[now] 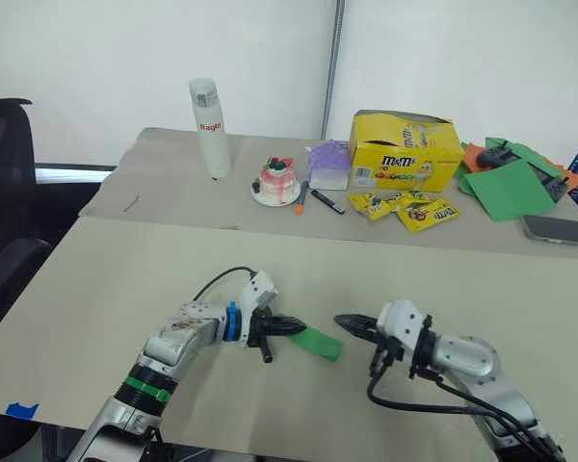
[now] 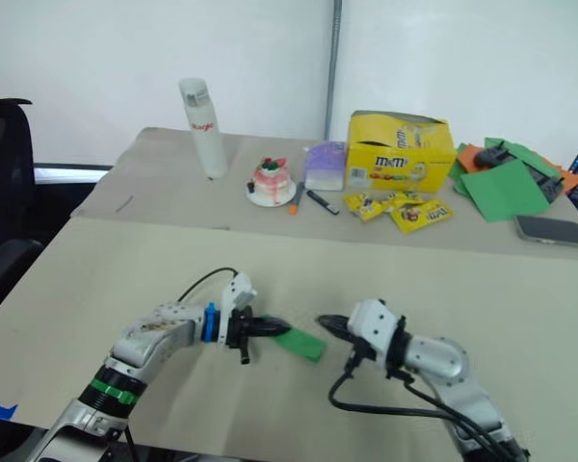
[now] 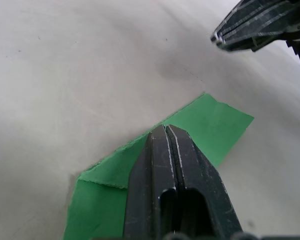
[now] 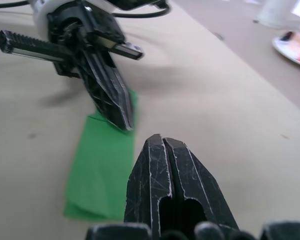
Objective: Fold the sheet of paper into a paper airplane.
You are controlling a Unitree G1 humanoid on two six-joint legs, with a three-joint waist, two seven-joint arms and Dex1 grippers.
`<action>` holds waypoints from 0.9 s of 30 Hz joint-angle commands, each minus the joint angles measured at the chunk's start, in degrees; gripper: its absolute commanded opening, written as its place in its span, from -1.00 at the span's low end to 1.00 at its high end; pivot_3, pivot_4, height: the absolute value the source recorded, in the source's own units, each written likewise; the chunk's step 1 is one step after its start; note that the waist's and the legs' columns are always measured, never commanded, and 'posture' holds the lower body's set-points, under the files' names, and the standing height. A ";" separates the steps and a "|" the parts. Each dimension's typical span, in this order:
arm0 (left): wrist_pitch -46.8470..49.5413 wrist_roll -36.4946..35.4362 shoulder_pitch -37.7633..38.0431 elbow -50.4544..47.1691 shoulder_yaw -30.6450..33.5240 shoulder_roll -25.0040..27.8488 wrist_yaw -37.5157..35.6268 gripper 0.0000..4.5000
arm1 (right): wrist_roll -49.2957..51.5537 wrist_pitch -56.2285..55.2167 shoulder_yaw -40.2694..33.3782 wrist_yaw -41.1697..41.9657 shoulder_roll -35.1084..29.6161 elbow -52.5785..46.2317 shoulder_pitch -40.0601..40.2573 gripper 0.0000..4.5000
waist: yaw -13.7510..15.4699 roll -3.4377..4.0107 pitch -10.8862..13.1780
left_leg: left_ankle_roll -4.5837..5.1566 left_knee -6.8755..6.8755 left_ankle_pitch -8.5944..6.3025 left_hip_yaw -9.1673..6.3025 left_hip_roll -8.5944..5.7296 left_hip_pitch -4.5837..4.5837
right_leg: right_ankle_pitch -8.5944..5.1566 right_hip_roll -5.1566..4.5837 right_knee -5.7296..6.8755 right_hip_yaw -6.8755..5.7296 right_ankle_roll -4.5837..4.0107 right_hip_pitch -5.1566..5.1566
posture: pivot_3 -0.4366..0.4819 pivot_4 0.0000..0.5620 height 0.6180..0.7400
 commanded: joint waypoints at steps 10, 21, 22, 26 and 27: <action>7.48 -7.23 6.91 -2.96 13.19 -1.27 8.99 -1.00 | -5.93 -3.89 4.81 0.84 0.74 7.18 -0.16 -1.00 | -0.37 -0.02 0.00 | 0.00 -0.02 0.00 -0.01 0.08 0.15 | 0.00 0.03 0.07 0.07 -0.01 0.02 | -0.05 -0.47 0.70; 10.00 -10.60 6.31 -2.21 20.11 -3.41 15.58 -1.00 | -6.02 -3.86 5.53 1.43 1.23 8.43 -1.14 -1.00 | -0.46 -0.07 0.01 | -0.01 -0.03 0.00 -0.01 0.10 0.21 | 0.02 -0.01 0.10 0.10 -0.03 0.05 | -0.05 -0.47 0.70; 9.69 -11.14 6.09 -2.40 21.02 -3.67 15.81 -1.00 | -6.10 -3.89 5.60 1.46 1.20 8.46 -1.22 -1.00 | -0.49 -0.07 0.01 | -0.01 -0.02 0.00 -0.01 0.11 0.21 | 0.02 -0.01 0.10 0.11 -0.04 0.05 | -0.05 -0.47 0.70; 6.25 -12.32 5.66 -4.59 23.06 -3.72 14.81 -1.00 | -5.04 -6.48 4.38 0.66 1.99 7.44 -1.92 -1.00 | -0.59 -0.11 0.04 | -0.01 -0.03 0.00 -0.01 0.16 0.18 | 0.04 -0.04 0.08 0.13 -0.07 0.03 | -0.05 -0.47 0.70; 4.97 -11.61 5.76 -5.35 22.60 -2.86 13.94 -1.00 | -2.30 -5.33 2.61 -0.11 3.23 5.80 -2.56 -1.00 | -0.58 -0.12 0.05 | -0.01 -0.04 0.00 -0.01 0.16 0.17 | 0.04 -0.05 0.08 0.13 -0.07 0.02 | -0.05 -0.47 0.70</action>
